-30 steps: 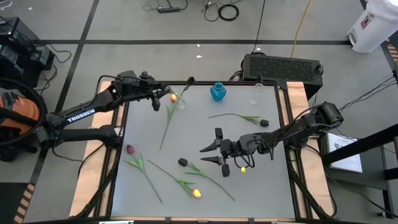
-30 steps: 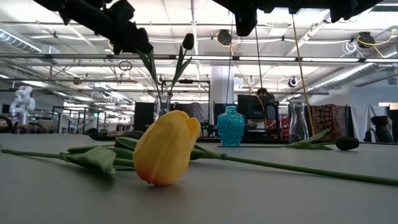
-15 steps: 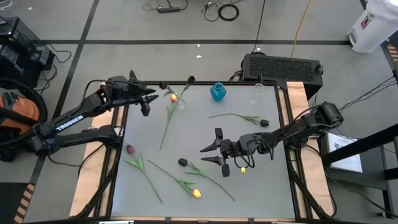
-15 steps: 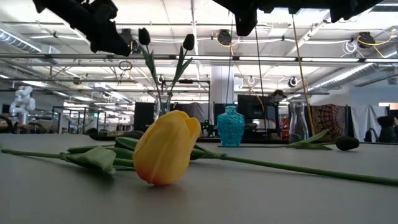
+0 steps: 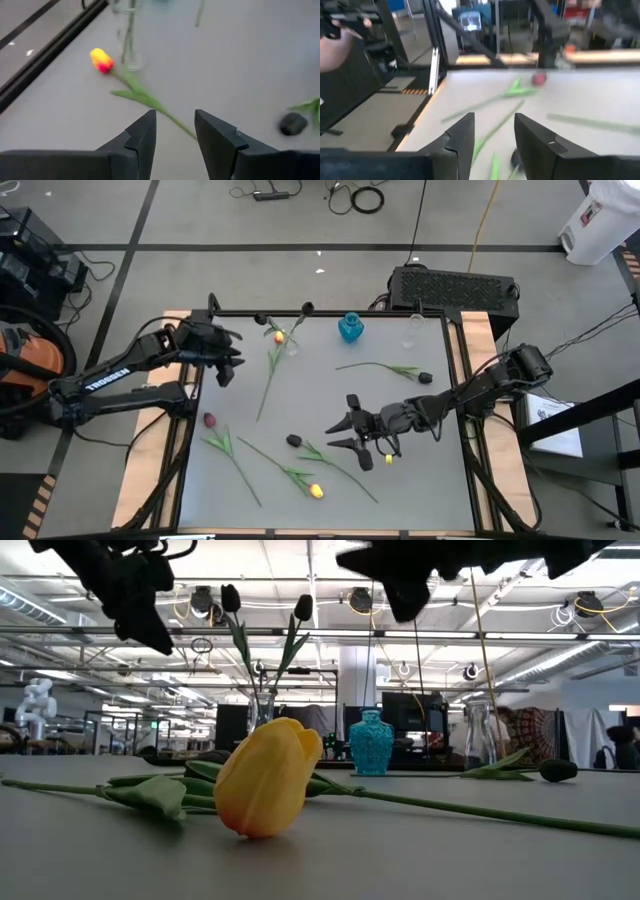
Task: Sort flowers into vase by color
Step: Put the black flower into the left transparent flower vase
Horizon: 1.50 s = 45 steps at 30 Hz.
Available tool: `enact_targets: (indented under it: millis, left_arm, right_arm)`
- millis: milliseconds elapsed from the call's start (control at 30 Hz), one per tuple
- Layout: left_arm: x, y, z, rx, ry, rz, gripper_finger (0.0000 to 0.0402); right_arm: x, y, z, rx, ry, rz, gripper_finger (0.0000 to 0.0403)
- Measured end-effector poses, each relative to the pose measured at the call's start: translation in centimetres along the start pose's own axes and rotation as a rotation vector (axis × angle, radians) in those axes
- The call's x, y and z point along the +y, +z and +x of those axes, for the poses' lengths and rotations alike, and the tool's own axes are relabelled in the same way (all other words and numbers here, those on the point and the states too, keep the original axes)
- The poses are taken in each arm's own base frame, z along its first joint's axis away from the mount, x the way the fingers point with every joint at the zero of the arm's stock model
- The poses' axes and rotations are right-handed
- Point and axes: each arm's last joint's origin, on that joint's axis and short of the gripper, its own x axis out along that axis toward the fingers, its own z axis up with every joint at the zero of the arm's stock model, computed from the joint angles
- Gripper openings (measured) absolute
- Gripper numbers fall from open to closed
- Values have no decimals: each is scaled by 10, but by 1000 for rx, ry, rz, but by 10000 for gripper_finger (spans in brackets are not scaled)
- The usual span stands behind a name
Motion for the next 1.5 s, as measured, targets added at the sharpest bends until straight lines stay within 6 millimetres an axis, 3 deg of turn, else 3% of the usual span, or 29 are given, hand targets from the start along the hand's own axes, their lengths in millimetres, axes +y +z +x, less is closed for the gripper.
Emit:
enact_targets:
  millis: [300,633,900,1133,1267,1500]
  left_arm:
    - [-22,-1,1,11,-118,4,141]
    - [-60,9,-4,-123,-338,54,141]
    - [-86,8,-13,-179,-478,114,141]
    - [-99,1,-18,-184,-475,125,141]
    - [-106,-3,-21,-196,-459,131,141]
    - [-119,-9,-18,-183,-435,178,141]
  right_arm:
    - [9,-11,-2,91,3,128,130]
    - [23,-25,1,130,-42,168,130]
    - [32,-49,45,307,-88,157,130]
    - [32,-38,79,488,-211,127,130]
    - [33,-33,92,564,-259,141,130]
    - [26,-50,98,683,-359,175,130]
